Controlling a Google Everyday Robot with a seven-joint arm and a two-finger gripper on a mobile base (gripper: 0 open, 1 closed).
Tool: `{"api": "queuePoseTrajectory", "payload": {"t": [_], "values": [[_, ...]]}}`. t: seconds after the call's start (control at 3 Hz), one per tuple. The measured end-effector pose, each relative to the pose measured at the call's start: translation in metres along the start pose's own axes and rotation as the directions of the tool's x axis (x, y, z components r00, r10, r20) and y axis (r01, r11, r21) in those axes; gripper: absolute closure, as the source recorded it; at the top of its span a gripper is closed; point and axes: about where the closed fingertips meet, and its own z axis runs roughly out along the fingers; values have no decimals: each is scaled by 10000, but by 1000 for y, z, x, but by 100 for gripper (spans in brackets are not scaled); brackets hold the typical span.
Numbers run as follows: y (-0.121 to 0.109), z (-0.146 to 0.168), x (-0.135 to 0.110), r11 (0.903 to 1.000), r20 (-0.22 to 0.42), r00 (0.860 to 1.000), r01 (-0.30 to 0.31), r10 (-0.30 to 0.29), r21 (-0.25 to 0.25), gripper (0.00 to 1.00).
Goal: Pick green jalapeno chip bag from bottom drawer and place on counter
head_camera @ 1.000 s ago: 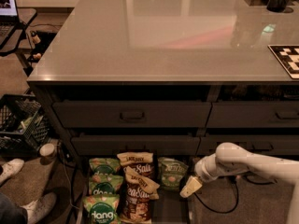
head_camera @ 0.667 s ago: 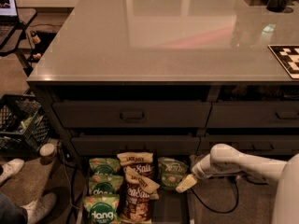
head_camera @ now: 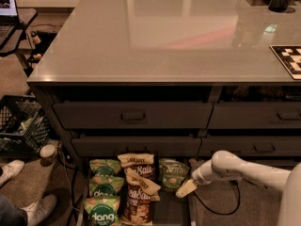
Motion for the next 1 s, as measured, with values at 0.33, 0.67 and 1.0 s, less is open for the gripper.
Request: {"api": "queuePoseTrajectory", "payload": {"t": [0.33,0.67,1.0], "values": [[8,27,7,9988,375,9987,321,-335,362,0],[-1,40,7,9943,634,9962,541,-601,923,0],[-11,50,3,9877,658,9933,854,-946,1312,0]]}}
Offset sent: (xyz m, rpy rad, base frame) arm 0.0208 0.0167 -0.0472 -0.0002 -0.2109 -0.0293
